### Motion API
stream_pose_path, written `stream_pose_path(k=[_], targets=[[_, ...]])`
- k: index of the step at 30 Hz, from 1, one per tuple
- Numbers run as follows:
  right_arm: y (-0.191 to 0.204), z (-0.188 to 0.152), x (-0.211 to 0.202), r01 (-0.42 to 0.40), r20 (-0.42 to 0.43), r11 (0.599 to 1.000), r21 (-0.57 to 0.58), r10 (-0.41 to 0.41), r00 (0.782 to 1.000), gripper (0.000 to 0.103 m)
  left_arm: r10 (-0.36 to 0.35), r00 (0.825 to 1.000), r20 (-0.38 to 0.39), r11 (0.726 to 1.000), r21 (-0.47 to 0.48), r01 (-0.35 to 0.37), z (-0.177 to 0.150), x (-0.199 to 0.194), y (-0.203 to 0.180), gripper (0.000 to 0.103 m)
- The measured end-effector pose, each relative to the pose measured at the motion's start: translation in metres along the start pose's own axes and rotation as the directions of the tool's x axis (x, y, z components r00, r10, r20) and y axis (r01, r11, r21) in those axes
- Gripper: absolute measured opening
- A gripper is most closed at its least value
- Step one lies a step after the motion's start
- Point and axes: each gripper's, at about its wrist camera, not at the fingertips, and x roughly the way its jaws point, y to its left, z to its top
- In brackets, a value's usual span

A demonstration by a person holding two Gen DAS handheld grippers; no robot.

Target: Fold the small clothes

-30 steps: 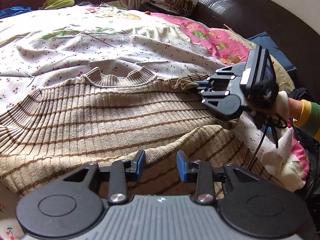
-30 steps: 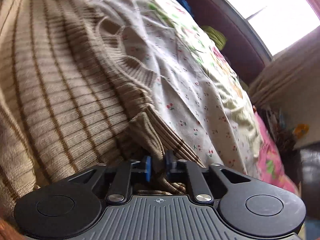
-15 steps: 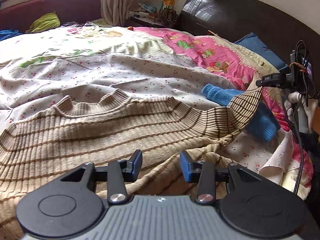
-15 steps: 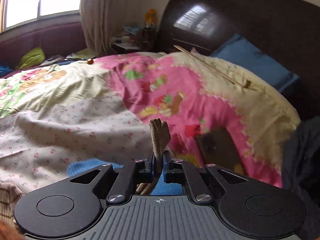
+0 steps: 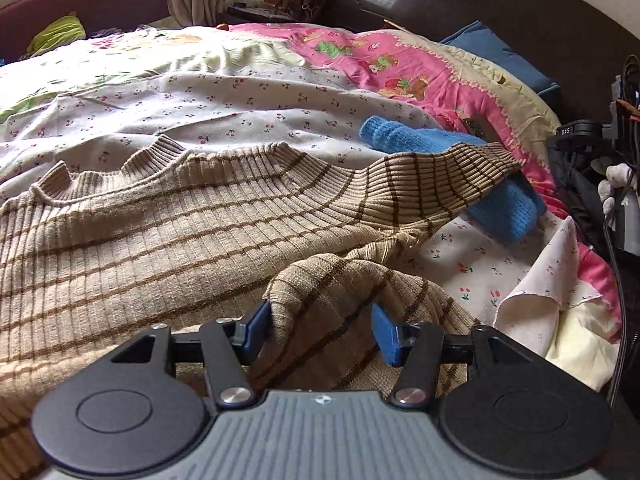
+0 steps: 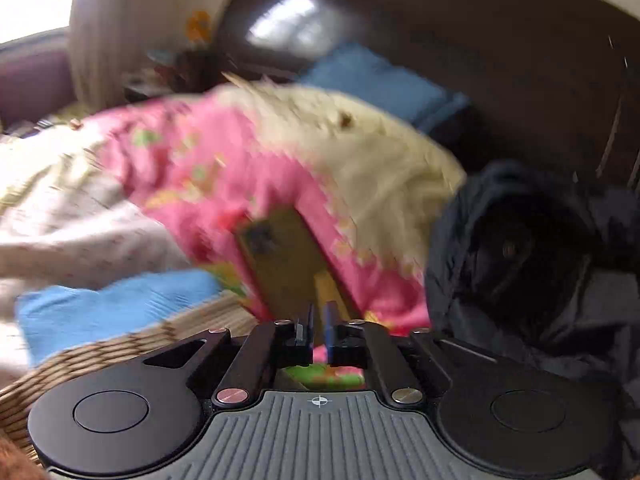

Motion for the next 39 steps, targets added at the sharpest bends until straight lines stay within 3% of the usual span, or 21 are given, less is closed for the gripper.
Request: stream_pose_path(k=[1,3,5,6,8,9,11,13,16,18,20,25,27,29,30,39], targets=[[0.013,0.001,-0.013,-0.105,0.013,0.994,-0.028,0.105,0.994,0.012,0.006,1.0,0.018,1.0,0.002,-0.006,0.001,-0.009,0.003,0.064],[0.051,-0.001,-0.033,-0.281,0.022,0.954,-0.109,0.285,0.958,0.012,0.035,0.998,0.052,0.999,-0.001,-0.035,0.005,-0.027,0.013,0.064],[0.098,-0.006,-0.039,-0.425,-0.022,0.879,-0.218,0.431,0.902,0.014,0.072,0.994,0.079,0.997,-0.018,-0.07,0.008,-0.044,0.029,0.064],[0.128,-0.011,-0.039,-0.503,-0.058,0.819,-0.275,0.508,0.859,0.02,0.107,0.99,0.094,0.994,-0.024,-0.105,0.009,-0.054,0.04,0.064],[0.181,-0.024,-0.033,-0.578,-0.122,0.721,-0.381,0.581,0.805,0.031,0.184,0.976,0.116,0.983,-0.027,-0.182,0.011,-0.068,0.063,0.066],[0.208,-0.03,-0.028,-0.6,-0.169,0.673,-0.432,0.593,0.787,0.038,0.221,0.967,0.123,0.975,-0.034,-0.219,0.011,-0.074,0.076,0.066],[0.247,-0.04,-0.015,-0.622,-0.217,0.614,-0.487,0.605,0.767,0.04,0.299,0.947,0.116,0.954,-0.061,-0.294,0.012,-0.08,0.11,0.066],[0.275,-0.046,-0.002,-0.624,-0.251,0.578,-0.525,0.596,0.763,0.042,0.358,0.929,0.097,0.933,-0.086,-0.35,0.014,-0.08,0.143,0.066],[0.293,-0.045,0.022,-0.645,-0.298,0.561,-0.518,0.589,0.751,0.047,0.381,0.921,0.078,0.922,-0.108,-0.372,0.023,-0.07,0.187,0.066],[0.297,-0.042,0.035,-0.671,-0.338,0.549,-0.499,0.59,0.734,0.055,0.373,0.926,0.064,0.923,-0.124,-0.363,0.031,-0.057,0.211,0.066],[0.298,-0.04,0.042,-0.701,-0.377,0.526,-0.481,0.598,0.707,0.055,0.352,0.935,0.049,0.929,-0.137,-0.343,0.039,-0.043,0.227,0.066],[0.299,-0.035,0.045,-0.695,-0.373,0.475,-0.54,0.606,0.703,0.063,0.313,0.95,0.019,0.948,-0.072,-0.311,0.05,-0.016,0.232,0.066],[0.302,-0.032,0.046,-0.711,-0.379,0.459,-0.532,0.622,0.686,0.063,0.309,0.951,0.024,0.95,-0.059,-0.308,0.052,-0.014,0.233,0.066],[0.307,-0.034,0.046,-0.74,-0.427,0.43,-0.517,0.62,0.658,0.058,0.302,0.953,0.016,0.952,-0.055,-0.3,0.054,-0.013,0.235,0.066],[0.309,-0.037,0.045,-0.744,-0.441,0.415,-0.523,0.616,0.653,0.05,0.3,0.954,0.01,0.953,-0.053,-0.299,0.054,-0.013,0.237,0.066],[0.305,-0.038,0.034,-0.747,-0.457,0.448,-0.491,0.598,0.659,0.021,0.321,0.946,-0.043,0.947,-0.007,-0.322,0.055,-0.009,0.247,0.065]])
